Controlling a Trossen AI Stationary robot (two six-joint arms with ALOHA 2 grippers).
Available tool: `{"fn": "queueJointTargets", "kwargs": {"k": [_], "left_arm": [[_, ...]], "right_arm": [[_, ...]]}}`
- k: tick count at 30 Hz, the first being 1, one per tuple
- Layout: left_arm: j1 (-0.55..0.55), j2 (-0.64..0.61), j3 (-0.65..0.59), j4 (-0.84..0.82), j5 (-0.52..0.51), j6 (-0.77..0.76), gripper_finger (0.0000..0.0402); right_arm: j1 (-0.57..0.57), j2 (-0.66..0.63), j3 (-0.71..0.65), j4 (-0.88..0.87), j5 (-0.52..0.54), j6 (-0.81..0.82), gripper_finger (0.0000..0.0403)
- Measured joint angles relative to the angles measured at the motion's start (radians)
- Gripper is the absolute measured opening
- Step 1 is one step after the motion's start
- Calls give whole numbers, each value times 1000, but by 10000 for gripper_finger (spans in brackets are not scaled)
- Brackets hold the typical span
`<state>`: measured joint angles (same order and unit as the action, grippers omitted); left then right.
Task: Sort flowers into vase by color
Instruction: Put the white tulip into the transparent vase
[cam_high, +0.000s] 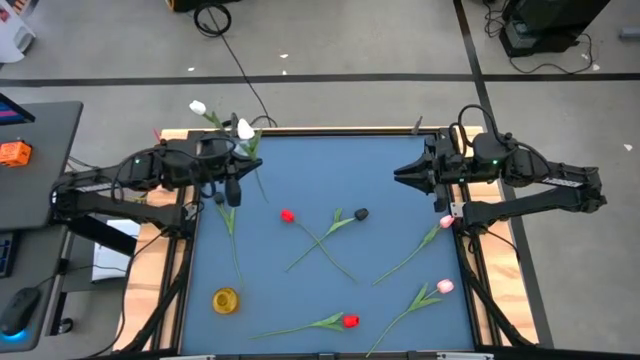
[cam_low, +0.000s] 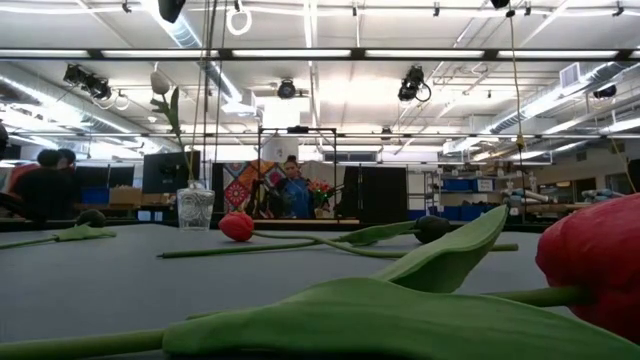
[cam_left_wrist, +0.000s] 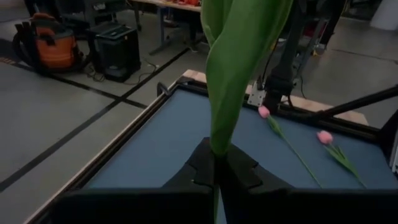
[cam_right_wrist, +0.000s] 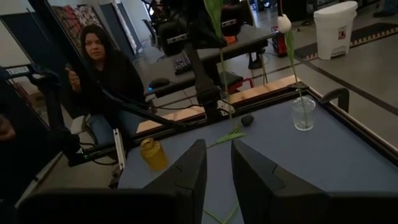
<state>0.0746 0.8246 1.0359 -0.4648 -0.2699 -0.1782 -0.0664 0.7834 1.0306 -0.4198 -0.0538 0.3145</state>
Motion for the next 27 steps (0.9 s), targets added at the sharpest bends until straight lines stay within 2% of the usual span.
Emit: {"fn": "queueJointTargets", "kwargs": {"k": [8, 24, 27], "left_arm": [[-12, -65, 0, -152, -5, -43, 10], [-33, -107, 0, -241, -29, -12, 10], [-33, -122, -21, -235, -63, -10, 10]], "right_arm": [[0, 0, 0, 0, 0, 0, 84], [0, 0, 0, 1, 0, 0, 84], [0, 0, 0, 1, 0, 0, 84]]}}
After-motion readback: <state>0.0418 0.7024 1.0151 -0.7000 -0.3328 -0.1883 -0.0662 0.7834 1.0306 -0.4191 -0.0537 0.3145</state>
